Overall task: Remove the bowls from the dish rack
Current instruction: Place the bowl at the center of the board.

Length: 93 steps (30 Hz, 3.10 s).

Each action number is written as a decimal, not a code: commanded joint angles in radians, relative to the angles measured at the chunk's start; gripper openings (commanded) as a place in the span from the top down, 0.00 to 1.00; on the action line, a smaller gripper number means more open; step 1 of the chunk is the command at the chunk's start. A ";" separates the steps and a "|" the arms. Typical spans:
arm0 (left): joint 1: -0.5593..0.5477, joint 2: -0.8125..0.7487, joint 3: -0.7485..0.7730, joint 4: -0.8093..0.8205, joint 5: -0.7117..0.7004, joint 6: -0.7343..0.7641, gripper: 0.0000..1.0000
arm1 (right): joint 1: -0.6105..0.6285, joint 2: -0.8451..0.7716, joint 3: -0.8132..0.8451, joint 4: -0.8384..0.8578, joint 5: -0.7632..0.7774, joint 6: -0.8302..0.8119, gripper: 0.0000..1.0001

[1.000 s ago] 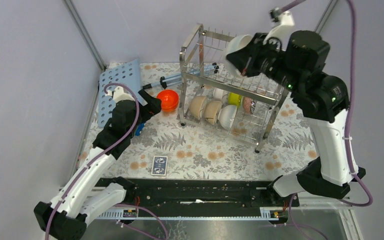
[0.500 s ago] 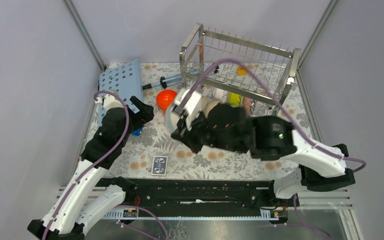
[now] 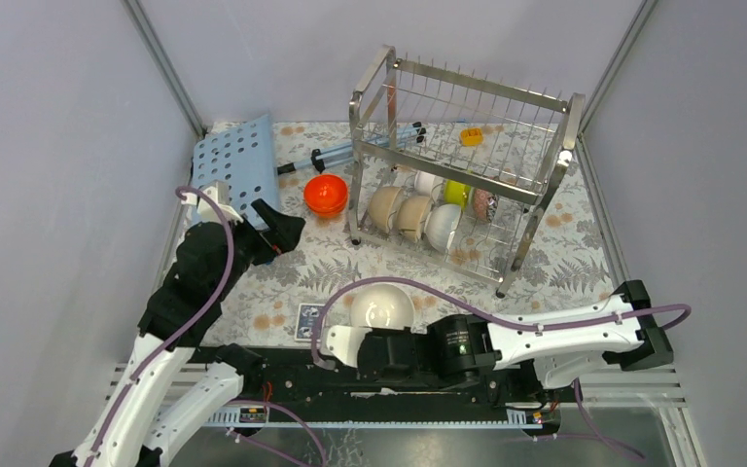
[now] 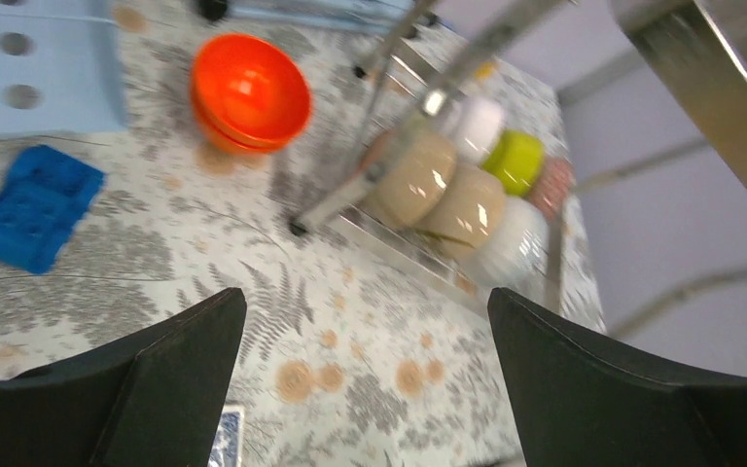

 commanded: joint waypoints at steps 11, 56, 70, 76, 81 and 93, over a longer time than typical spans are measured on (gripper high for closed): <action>-0.035 -0.027 -0.075 -0.126 0.544 0.223 0.03 | 0.090 -0.109 -0.309 0.010 0.061 -0.050 1.00; -0.789 0.494 -0.071 0.027 0.092 0.113 0.79 | 0.092 0.034 -0.262 0.094 -0.062 -0.126 1.00; -0.789 0.468 -0.093 0.063 0.051 0.069 1.00 | 0.094 -0.023 -0.281 0.127 -0.049 0.012 0.32; -0.746 0.419 -0.107 0.059 -0.024 0.021 1.00 | 0.093 -0.111 -0.260 0.149 -0.031 0.184 0.00; -0.624 0.318 -0.173 0.052 -0.098 -0.089 1.00 | 0.094 -0.205 -0.263 0.174 0.133 0.455 0.00; -0.461 0.174 -0.228 -0.100 -0.425 -0.405 1.00 | 0.093 -0.274 -0.372 0.193 0.562 0.945 0.00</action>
